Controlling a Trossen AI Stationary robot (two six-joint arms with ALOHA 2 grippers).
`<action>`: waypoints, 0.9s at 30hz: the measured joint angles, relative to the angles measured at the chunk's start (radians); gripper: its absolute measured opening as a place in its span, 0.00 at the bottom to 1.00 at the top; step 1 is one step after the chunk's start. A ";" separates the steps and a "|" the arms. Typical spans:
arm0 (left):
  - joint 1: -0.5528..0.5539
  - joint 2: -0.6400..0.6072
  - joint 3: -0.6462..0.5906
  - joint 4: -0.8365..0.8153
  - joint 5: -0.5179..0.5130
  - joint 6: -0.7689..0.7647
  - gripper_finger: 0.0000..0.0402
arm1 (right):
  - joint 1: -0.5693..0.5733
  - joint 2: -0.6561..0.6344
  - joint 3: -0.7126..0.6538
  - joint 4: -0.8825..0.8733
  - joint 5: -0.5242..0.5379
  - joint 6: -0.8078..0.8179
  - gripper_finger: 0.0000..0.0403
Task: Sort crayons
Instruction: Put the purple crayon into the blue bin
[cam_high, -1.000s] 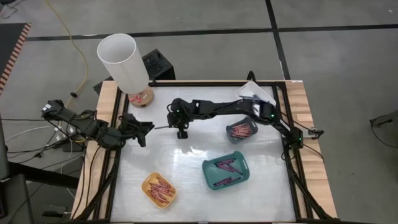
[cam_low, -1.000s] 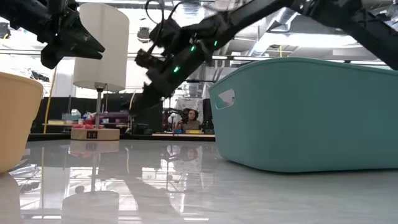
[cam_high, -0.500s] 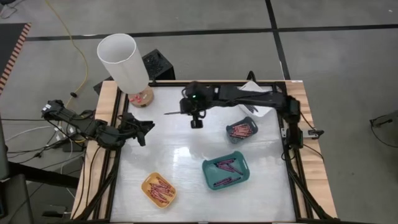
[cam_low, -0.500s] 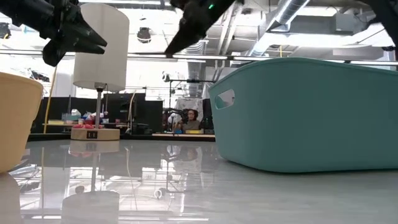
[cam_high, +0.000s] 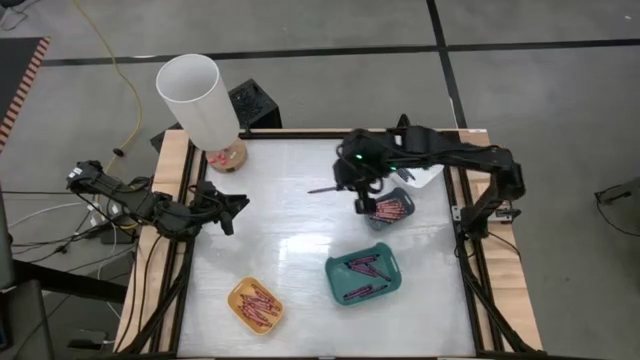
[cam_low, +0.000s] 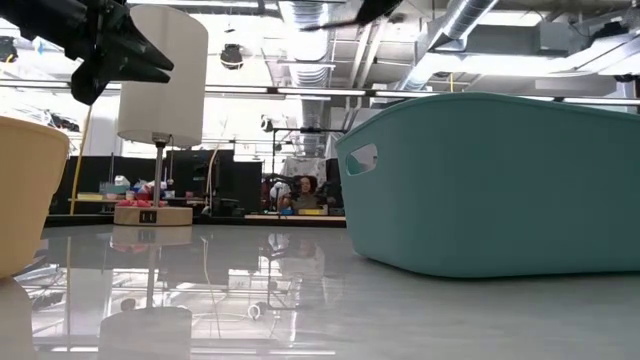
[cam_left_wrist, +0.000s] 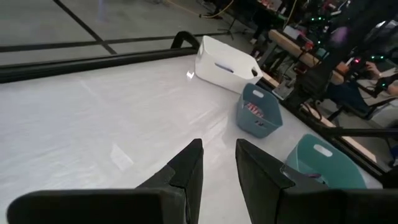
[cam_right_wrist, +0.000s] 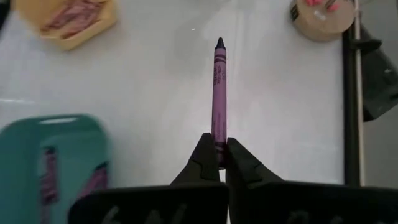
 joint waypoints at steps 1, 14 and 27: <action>0.000 0.000 0.000 0.000 0.000 0.000 0.21 | 0.017 -0.016 0.000 -0.018 0.000 0.014 0.00; 0.000 0.000 0.000 0.000 0.007 0.000 0.21 | 0.285 -0.217 -0.171 -0.099 0.213 0.217 0.00; 0.000 0.000 0.000 0.000 0.007 0.003 0.21 | 0.383 -0.482 -0.807 0.487 0.285 0.341 0.01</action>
